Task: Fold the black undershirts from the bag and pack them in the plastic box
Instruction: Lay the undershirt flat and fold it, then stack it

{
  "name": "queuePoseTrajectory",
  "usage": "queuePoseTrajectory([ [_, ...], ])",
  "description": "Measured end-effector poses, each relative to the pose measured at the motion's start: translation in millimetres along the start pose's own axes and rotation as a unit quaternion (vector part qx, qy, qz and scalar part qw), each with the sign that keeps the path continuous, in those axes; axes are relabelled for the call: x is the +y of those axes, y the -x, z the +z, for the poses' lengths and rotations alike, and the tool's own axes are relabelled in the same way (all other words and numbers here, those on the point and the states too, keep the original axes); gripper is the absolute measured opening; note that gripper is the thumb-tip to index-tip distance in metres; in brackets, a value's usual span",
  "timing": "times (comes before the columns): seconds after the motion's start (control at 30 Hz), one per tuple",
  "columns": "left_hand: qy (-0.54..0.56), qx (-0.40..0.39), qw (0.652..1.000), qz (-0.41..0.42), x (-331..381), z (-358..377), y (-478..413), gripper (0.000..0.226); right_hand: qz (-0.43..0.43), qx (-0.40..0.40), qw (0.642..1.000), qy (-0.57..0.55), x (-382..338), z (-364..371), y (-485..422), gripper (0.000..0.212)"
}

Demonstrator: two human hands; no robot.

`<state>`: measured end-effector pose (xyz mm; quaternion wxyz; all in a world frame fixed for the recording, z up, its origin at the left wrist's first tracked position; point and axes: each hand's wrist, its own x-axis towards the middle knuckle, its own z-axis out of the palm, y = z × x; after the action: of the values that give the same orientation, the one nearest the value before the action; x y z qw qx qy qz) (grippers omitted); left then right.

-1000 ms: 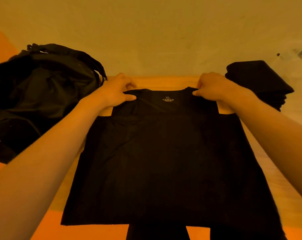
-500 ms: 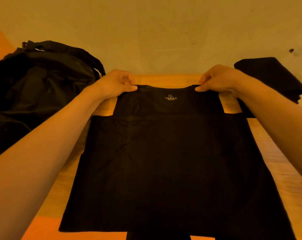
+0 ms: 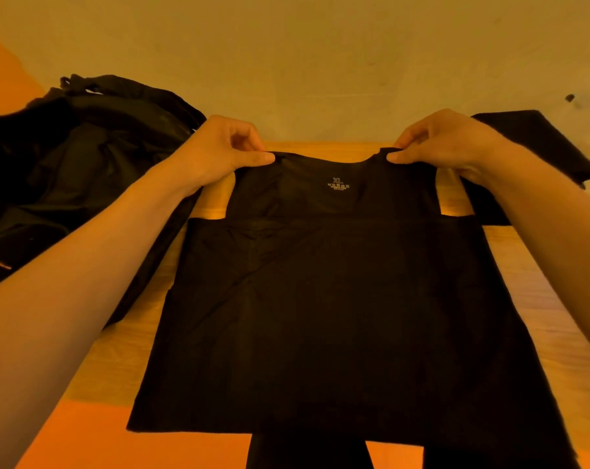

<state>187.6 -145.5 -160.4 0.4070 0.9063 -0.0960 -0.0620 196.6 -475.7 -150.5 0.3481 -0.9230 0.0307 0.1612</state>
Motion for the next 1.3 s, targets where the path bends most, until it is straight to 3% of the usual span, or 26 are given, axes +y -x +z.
queuePoseTrajectory([
  [0.13, -0.011, 0.042, 0.994, 0.096, 10, -5, 33, 0.016, -0.14, 0.098, 0.985, 0.038, 3, 4, 36, 0.021],
  [0.3, -0.018, 0.063, 0.986, 0.155, 8, -9, 78, 0.015, -0.246, 0.164, 0.954, 0.049, 17, 11, 85, 0.021],
  [0.5, -0.03, 0.017, 0.987, 0.157, 3, 9, 121, 0.012, -0.336, 0.143, 0.927, 0.09, 39, 30, 130, 0.029],
  [0.8, -0.1, -0.03, 0.982, 0.158, -18, 33, 144, 0.013, -0.357, 0.065, 0.907, 0.213, 72, 62, 150, 0.037],
  [0.87, -0.101, -0.007, 0.983, 0.153, -18, 34, 147, 0.017, -0.354, 0.083, 0.907, 0.212, 76, 60, 156, 0.038],
  [0.97, -0.071, 0.06, 0.988, 0.121, -9, 41, 144, 0.015, -0.339, 0.174, 0.905, 0.189, 81, 52, 162, 0.026],
  [1.03, -0.108, 0.08, 0.984, 0.118, 6, 52, 139, 0.012, -0.288, 0.223, 0.911, 0.194, 85, 49, 160, 0.026],
  [1.13, -0.172, 0.018, 0.974, 0.148, 41, 84, 134, 0.032, -0.19, 0.197, 0.937, 0.216, 90, 48, 150, 0.047],
  [1.23, -0.269, -0.068, 0.941, 0.192, 70, 125, 128, 0.064, -0.211, 0.198, 0.93, 0.225, 94, 53, 138, 0.047],
  [1.3, -0.335, -0.106, 0.915, 0.197, 74, 145, 119, 0.07, -0.217, 0.214, 0.927, 0.218, 98, 52, 129, 0.038],
])
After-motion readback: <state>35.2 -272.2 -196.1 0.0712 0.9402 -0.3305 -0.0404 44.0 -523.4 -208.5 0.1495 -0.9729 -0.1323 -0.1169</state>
